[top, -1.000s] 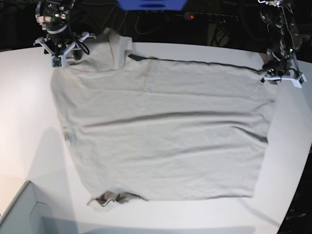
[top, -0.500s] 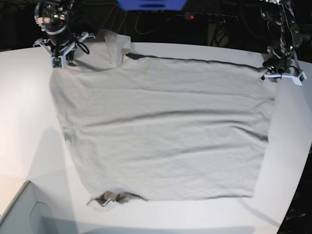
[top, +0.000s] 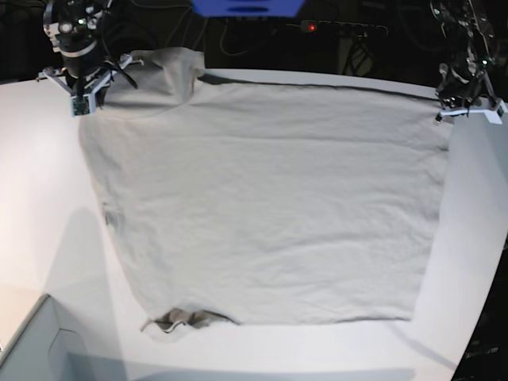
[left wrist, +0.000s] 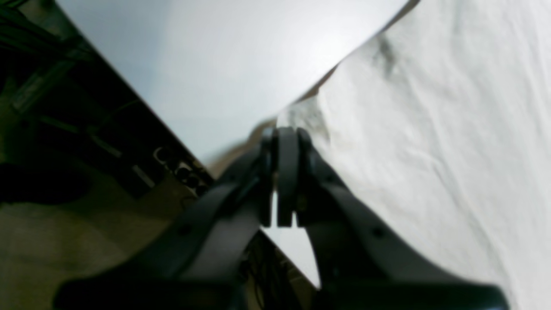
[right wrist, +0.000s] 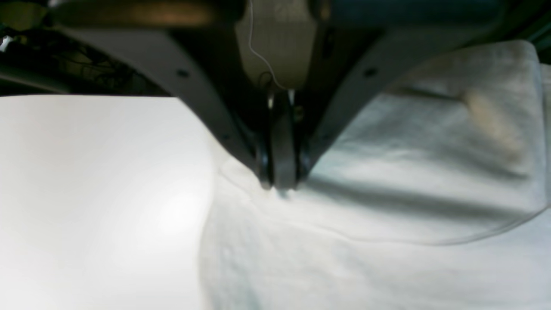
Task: Layout the t-shirt on the table in an organized manner, then fold the t-shirt properly
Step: 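Drag the held shirt edge away from the hem with both grippers, then fold the held edge back over the shirt body with both grippers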
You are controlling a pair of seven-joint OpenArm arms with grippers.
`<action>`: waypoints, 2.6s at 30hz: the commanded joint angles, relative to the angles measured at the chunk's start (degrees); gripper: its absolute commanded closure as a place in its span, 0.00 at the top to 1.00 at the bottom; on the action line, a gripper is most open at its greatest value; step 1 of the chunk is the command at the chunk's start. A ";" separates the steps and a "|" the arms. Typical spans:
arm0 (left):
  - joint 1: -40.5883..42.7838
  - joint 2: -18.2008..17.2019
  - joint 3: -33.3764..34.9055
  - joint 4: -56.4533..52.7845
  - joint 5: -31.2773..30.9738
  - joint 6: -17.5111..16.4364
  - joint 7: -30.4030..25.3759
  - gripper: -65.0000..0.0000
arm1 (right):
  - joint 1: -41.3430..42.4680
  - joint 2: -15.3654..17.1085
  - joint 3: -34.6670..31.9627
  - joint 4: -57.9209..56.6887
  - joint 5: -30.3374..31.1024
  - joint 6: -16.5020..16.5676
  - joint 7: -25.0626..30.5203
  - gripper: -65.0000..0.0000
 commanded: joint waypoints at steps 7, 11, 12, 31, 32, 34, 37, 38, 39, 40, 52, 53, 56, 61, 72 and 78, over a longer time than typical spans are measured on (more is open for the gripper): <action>0.08 -0.50 -0.34 4.92 -0.30 -0.13 -0.81 0.00 | 1.06 0.45 0.12 1.12 6.81 4.01 1.04 0.00; -0.28 -0.33 -0.25 9.05 -0.30 -0.13 -0.81 0.00 | 3.35 0.45 0.12 1.12 7.08 4.10 1.04 0.00; -0.28 -0.33 -0.25 9.84 -0.30 -0.13 -0.81 0.00 | 4.23 0.45 0.12 1.12 7.08 4.10 1.04 0.00; -11.88 -0.77 -0.16 7.03 -0.13 -0.13 -0.81 0.00 | 24.18 5.02 0.03 -9.08 6.81 4.10 0.51 0.00; -12.67 -0.77 -0.16 6.06 -0.04 -0.13 -0.81 0.00 | 25.15 5.37 0.03 -10.13 6.81 4.10 0.51 0.00; -13.90 -0.85 -0.16 4.21 0.22 -0.13 -0.81 0.00 | 26.47 5.81 0.03 -11.37 6.81 4.10 0.51 0.00; -15.22 -0.85 -0.16 2.01 0.22 -0.13 -0.81 0.00 | 28.40 5.90 -0.05 -12.24 6.81 4.10 0.51 0.00; -15.57 -0.85 -0.16 1.66 0.22 -0.13 -0.81 0.00 | 28.75 5.90 -0.05 -12.16 6.81 4.19 0.51 0.00; -16.01 -0.94 -0.16 1.31 0.22 -0.13 -0.99 0.00 | 29.11 5.90 -0.58 -12.16 6.81 4.19 0.51 0.00; -16.54 -0.94 -0.16 0.96 0.22 -0.13 -1.07 0.00 | 29.63 5.90 -1.72 -12.16 6.81 4.19 0.51 0.00; -24.36 -1.73 0.19 -0.97 0.40 -0.13 -0.81 0.00 | 31.39 7.30 -5.94 -17.61 6.73 3.93 1.04 0.00; -24.72 -1.73 0.19 -1.33 0.40 -0.13 -0.81 0.00 | 31.39 7.92 -5.94 -18.13 6.73 3.93 1.04 0.00; -25.51 -1.73 0.19 -3.79 0.40 -0.13 -0.99 0.00 | 32.01 8.62 -5.94 -19.45 6.73 3.93 1.13 0.00; -27.70 -1.82 0.19 -9.94 0.40 -0.13 -1.25 0.00 | 32.45 9.68 -5.94 -20.60 6.73 3.93 1.13 0.00; -32.10 -4.63 0.19 -17.85 0.05 -0.13 -1.34 0.00 | 32.53 9.85 -6.03 -20.68 6.73 3.93 1.04 0.00; -33.42 -4.72 0.19 -17.41 0.31 -0.13 -0.90 0.00 | 32.53 9.85 -6.03 -21.83 6.73 3.93 1.04 0.00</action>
